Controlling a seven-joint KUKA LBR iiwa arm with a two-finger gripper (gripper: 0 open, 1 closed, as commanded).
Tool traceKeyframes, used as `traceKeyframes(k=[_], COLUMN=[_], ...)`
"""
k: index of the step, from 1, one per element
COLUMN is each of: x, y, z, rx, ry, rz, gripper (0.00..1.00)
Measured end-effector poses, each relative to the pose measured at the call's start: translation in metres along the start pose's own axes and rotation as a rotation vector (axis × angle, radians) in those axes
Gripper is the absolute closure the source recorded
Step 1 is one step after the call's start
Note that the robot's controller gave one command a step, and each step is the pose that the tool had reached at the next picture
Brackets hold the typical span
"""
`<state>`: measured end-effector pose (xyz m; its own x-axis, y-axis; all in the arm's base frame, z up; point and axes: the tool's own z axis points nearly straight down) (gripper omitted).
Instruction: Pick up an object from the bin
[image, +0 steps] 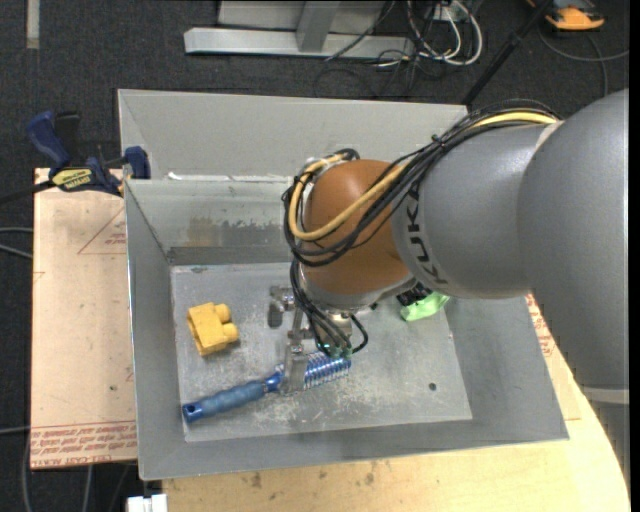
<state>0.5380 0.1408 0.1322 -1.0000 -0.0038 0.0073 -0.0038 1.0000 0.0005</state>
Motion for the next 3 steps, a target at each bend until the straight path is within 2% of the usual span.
traceKeyframes(k=[1,2,3], x=[0.018,0.015,0.034], y=[0.014,0.013,0.028], z=[0.066,0.062,-0.130], rx=[0.001,0.000,-0.001], ry=[-0.002,-0.007,-0.015], rz=[-0.099,-0.097,-0.155], gripper=[0.00,1.00,1.00])
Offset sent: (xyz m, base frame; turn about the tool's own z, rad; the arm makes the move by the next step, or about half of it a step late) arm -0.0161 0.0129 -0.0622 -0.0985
